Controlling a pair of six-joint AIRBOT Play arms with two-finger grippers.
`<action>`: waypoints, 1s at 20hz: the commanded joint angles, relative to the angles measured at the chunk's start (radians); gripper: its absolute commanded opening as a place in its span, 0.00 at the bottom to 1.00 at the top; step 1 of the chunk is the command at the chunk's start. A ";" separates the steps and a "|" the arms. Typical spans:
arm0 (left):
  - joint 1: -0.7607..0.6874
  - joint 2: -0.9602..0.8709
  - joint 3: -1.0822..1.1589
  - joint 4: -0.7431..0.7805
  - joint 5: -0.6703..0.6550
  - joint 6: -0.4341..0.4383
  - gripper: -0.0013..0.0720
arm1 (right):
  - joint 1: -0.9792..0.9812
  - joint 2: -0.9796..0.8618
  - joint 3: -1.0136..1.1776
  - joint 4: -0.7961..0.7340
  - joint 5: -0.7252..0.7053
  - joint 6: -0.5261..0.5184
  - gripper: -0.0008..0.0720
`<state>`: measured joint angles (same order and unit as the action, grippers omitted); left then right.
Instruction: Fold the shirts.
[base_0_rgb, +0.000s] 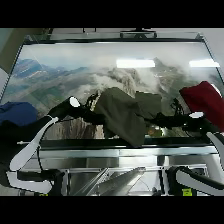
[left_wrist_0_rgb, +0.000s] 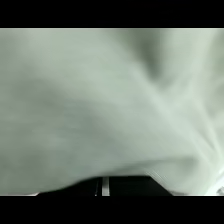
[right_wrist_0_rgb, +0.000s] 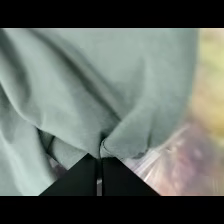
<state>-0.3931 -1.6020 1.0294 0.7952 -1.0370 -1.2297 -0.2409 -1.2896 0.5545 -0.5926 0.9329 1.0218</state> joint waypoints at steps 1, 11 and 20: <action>-0.005 -0.004 0.086 -0.010 -0.061 -0.001 0.05 | 0.003 -0.015 0.031 0.039 -0.009 -0.055 0.03; 0.241 0.417 0.221 -0.013 -0.200 -0.021 0.05 | -0.107 0.312 0.319 0.116 0.120 -0.027 0.03; 0.539 0.780 0.556 -0.089 -0.201 0.011 0.05 | -0.266 0.771 0.661 0.305 0.040 -0.030 0.03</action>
<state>0.0650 -0.9085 1.5047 0.7197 -1.2415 -1.2362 -0.4759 -0.6380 1.1381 -0.3401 1.0237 0.9936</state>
